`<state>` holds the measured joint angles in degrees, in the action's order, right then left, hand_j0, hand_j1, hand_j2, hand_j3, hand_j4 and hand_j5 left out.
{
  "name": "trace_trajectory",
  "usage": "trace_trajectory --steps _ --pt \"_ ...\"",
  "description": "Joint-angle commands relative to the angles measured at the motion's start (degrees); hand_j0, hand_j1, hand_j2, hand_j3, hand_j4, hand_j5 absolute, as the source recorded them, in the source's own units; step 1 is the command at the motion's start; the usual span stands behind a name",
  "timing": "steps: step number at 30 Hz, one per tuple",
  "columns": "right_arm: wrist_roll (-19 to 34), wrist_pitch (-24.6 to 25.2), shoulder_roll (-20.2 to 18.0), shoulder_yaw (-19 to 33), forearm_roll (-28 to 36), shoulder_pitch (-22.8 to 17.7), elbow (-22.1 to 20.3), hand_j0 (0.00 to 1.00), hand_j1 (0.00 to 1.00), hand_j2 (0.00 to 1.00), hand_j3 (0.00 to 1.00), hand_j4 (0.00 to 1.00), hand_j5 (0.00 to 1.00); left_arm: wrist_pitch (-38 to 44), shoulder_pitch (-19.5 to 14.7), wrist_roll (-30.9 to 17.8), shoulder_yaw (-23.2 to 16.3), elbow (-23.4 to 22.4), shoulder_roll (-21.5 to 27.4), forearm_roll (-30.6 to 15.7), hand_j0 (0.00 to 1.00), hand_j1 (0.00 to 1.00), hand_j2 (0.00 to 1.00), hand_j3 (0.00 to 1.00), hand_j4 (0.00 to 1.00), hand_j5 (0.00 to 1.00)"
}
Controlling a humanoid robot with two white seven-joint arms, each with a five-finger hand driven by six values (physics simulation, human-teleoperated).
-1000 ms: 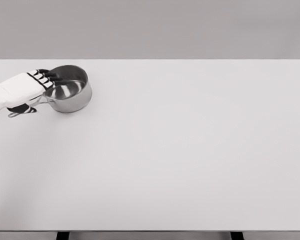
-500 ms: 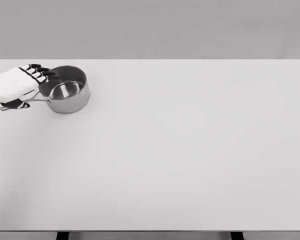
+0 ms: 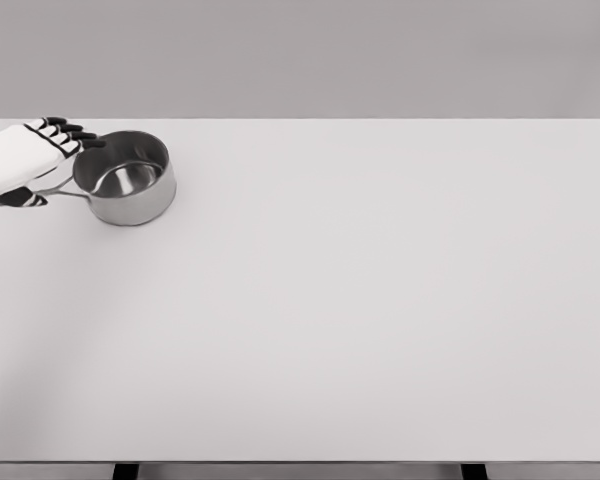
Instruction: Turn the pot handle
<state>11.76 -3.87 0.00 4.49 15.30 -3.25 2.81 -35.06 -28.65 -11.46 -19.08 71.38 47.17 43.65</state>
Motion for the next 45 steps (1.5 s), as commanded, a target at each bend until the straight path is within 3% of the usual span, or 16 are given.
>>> trace_trajectory --steps 1,35,45 --pt "0.0 0.0 0.0 0.0 0.0 0.0 0.0 1.0 1.0 1.0 1.0 1.0 1.0 0.1 -0.1 0.0 0.0 -0.6 -0.1 -0.2 1.0 1.0 1.0 1.0 1.0 1.0" --pt "0.0 0.0 0.0 0.0 0.0 0.0 0.0 1.0 1.0 1.0 1.0 1.0 1.0 0.1 0.1 0.1 1.0 -2.9 -0.1 -0.2 1.0 1.0 1.0 1.0 1.0 1.0" --pt "0.0 0.0 0.0 0.0 0.0 0.0 0.0 1.0 1.0 1.0 1.0 1.0 1.0 0.1 -0.5 0.1 0.9 -8.6 -1.5 -0.1 1.0 1.0 1.0 1.0 1.0 1.0"
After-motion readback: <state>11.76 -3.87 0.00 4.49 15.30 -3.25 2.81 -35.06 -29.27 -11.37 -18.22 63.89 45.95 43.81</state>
